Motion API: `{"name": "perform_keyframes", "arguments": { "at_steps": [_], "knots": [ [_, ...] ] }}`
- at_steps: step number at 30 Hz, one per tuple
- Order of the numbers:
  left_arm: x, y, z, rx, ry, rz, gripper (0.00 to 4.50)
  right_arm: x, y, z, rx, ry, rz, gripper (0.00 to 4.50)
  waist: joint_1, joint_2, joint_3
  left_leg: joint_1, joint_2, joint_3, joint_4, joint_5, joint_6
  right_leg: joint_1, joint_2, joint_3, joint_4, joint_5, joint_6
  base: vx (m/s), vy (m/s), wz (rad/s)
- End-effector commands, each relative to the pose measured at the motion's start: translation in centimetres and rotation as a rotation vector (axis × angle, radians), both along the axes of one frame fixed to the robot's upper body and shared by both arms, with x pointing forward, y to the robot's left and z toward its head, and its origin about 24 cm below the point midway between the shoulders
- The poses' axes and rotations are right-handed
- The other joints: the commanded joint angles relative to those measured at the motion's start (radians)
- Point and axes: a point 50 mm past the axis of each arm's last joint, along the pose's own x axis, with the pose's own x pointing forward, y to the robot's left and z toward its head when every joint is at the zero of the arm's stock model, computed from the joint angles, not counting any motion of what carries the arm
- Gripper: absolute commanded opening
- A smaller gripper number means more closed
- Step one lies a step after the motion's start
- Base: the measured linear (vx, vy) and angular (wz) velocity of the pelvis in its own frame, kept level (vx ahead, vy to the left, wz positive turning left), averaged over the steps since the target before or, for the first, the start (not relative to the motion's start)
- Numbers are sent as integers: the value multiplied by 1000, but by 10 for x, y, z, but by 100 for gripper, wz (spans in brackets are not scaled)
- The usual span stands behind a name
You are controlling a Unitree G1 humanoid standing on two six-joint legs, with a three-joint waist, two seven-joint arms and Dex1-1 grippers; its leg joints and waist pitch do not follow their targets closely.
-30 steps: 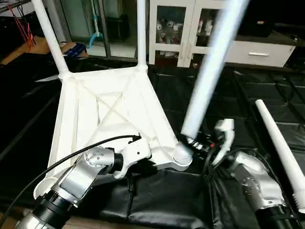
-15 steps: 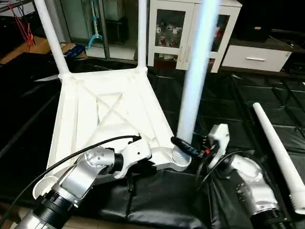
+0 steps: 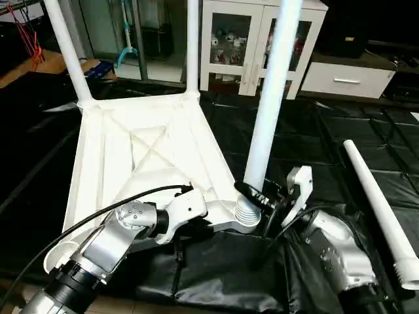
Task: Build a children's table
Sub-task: Insert table leg to table base
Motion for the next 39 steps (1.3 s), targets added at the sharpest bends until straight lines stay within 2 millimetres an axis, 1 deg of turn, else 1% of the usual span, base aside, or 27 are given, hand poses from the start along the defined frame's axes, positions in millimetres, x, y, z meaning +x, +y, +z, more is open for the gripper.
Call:
{"name": "perform_keyframes", "arguments": {
  "at_steps": [1,2,4,5,6,7,8,9,10,11,13,15,17,19,21,23,24,26,27,28,29,30,31,33,35,38,39],
  "knots": [
    [-1,15,-10,70,40,33,1,-9,-35,-30,-74,199,-104,184,-5,13,-4,-1,69,-37,-110,-416,-35,-19,-84,53,-93,-359,-169,0,0,0],
    [-1,15,-9,69,41,31,1,-7,-34,-22,-41,188,-70,184,-5,11,-4,-2,69,-38,-110,-409,-32,-15,-82,52,-92,-355,-172,0,0,0],
    [0,16,-9,72,37,32,1,-5,-34,-14,-37,166,-20,184,-2,13,-6,1,70,-34,-107,-386,-26,-16,-83,53,-91,-330,-182,0,0,0],
    [1,16,-9,72,36,32,1,-5,-34,-13,-43,159,-6,184,0,12,-6,-3,70,-33,-106,-356,-21,-11,-82,52,-88,-298,-189,0,0,0],
    [1,16,-9,73,32,36,1,-6,-35,-10,-47,155,23,184,0,5,-8,-5,70,-31,-105,-338,-16,-9,-82,52,-87,-279,-193,0,0,0],
    [1,15,-9,71,29,39,1,-8,-35,-11,-45,162,35,184,5,8,-10,-2,71,-28,-103,-304,-10,-7,-82,51,-83,-234,-202,0,0,0],
    [2,15,-9,69,27,42,1,-10,-36,-12,-43,167,42,184,9,5,-19,-2,71,-25,-95,-226,8,0,-82,50,-72,-139,-218,0,0,0],
    [2,15,-8,67,26,44,1,-12,-36,-14,-41,175,48,184,11,7,-18,-2,71,-23,-92,-188,19,-1,-81,50,-69,-90,-228,0,0,0],
    [1,15,-8,65,26,45,1,-13,-36,-15,-28,188,49,184,12,6,-17,-9,69,-21,-89,-136,37,5,-81,47,-62,-30,-246,0,0,0],
    [1,15,-8,64,26,45,1,-13,-36,-15,-20,194,49,184,14,9,-15,-11,70,-20,-89,-127,45,6,-82,46,-62,-27,-252,0,0,0],
    [1,15,-8,62,17,44,1,-6,-33,-6,36,184,42,184,15,8,-14,-9,71,-22,-91,-141,45,8,-83,45,-63,-56,-255,0,0,0],
    [2,15,-7,59,12,45,1,3,-34,4,85,162,15,184,15,11,-13,-8,71,-22,-93,-164,35,8,-83,45,-66,-96,-254,0,0,0],
    [2,16,-7,59,12,44,1,7,-34,8,106,157,3,184,14,9,-11,-7,70,-22,-92,-191,23,5,-86,47,-70,-152,-255,0,0,0],
    [3,16,-6,61,7,43,1,20,-39,25,163,123,-18,184,14,8,-10,-8,70,-22,-92,-188,20,5,-86,48,-70,-173,-250,0,0,0],
    [3,15,-6,61,5,44,1,21,-39,28,164,119,-9,184,13,6,-13,-11,68,-22,-88,-164,25,9,-87,47,-66,-157,-252,0,0,0],
    [3,15,-6,59,3,45,1,21,-39,33,163,108,27,184,17,7,-22,-15,65,-18,-76,-62,54,12,-84,46,-51,-19,-261,0,0,0],
    [3,15,-5,58,1,46,1,22,-39,38,168,100,43,184,18,4,-22,-16,64,-17,-74,-45,63,12,-81,45,-48,15,-266,0,0,0],
    [4,14,-5,57,-1,46,1,26,-39,48,180,81,68,184,21,5,-25,-18,62,-16,-69,-13,94,13,-79,42,-39,93,-283,0,0,0],
    [5,15,-5,60,-7,48,1,30,-38,57,182,61,97,184,22,8,-26,-18,62,-15,-67,-9,98,13,-79,42,-38,102,-285,0,0,0],
    [5,15,-5,61,-9,49,1,31,-37,60,177,52,111,184,21,4,-26,-20,61,-15,-65,-8,105,14,-79,41,-36,105,-288,0,0,0],
    [5,15,-5,61,-10,50,1,32,-37,62,177,47,117,184,23,3,-23,-21,61,-13,-65,-24,107,11,-80,42,-38,82,-289,0,0,0],
    [6,15,-5,61,-10,51,1,34,-37,64,177,43,120,184,23,3,-21,-22,61,-13,-65,-37,106,11,-81,42,-40,59,-288,0,0,0],
    [6,15,-5,61,-11,51,1,36,-36,67,172,33,117,184,24,2,-20,-19,62,-12,-66,-61,97,10,-82,42,-43,7,-284,0,0,0],
    [5,15,-5,60,-12,51,1,37,-36,68,171,30,116,184,25,1,-19,-19,62,-12,-66,-69,84,10,-82,43,-45,-25,-279,0,0,0],
    [4,14,-5,56,-11,52,1,38,-33,73,170,16,123,184,26,0,-23,-20,61,-13,-63,-43,84,12,-80,43,-40,-2,-278,0,0,0],
    [3,15,-5,51,-14,57,1,40,-27,84,184,-17,141,184,27,3,-25,-20,61,-13,-61,-18,94,12,-78,41,-34,40,-282,0,0,0],
    [3,15,-5,51,-14,57,1,40,-27,84,184,-17,141,184,27,2,-25,-19,61,-13,-60,-14,97,12,-77,41,-33,49,-282,0,0,0]
  ]
}}
